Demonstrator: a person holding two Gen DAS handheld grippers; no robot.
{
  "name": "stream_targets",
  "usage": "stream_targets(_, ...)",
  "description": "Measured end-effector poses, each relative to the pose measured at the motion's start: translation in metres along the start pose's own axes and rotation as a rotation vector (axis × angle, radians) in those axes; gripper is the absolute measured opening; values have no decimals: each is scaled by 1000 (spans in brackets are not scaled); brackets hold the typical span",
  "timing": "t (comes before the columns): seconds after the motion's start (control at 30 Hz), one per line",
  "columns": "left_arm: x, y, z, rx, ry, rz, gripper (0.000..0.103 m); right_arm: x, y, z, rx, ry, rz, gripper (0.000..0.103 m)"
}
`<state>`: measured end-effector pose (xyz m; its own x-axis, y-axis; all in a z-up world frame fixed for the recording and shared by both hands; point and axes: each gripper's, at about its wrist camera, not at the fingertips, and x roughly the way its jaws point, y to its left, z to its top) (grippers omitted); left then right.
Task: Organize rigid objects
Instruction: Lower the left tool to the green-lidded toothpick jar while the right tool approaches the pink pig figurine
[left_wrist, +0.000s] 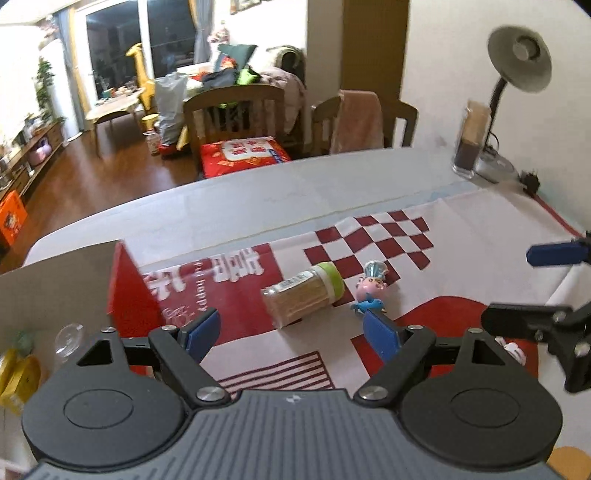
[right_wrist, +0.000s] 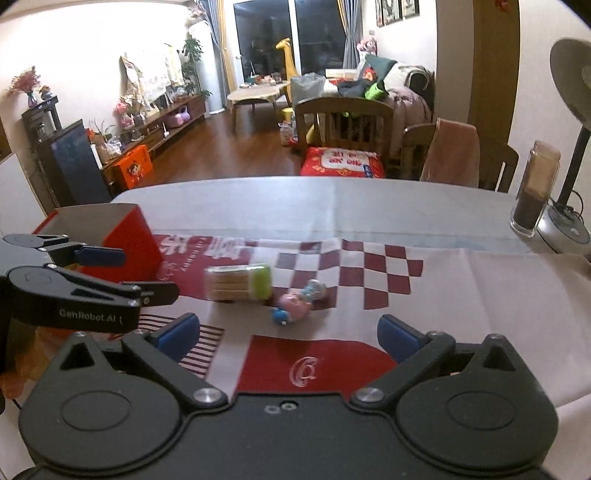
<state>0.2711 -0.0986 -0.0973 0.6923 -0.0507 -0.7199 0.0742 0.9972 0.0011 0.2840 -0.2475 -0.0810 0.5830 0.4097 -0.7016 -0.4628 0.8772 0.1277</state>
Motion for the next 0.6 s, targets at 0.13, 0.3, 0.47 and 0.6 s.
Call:
stream_targets(0.13,23,-7,1,58,25,-14,85,17,-12,6,10,15,-9,102)
stream_targets(0.3,48,-12,4,124,19,20,85,40,-18,17,47,44,-1,102)
stream_targets(0.47,68,-11,5,127,25,9,85,66,-13,22,32,58,-18,101)
stream_targets(0.6,84,-11,6,151,26,18,85,84,-14,23,26,86,-1,96)
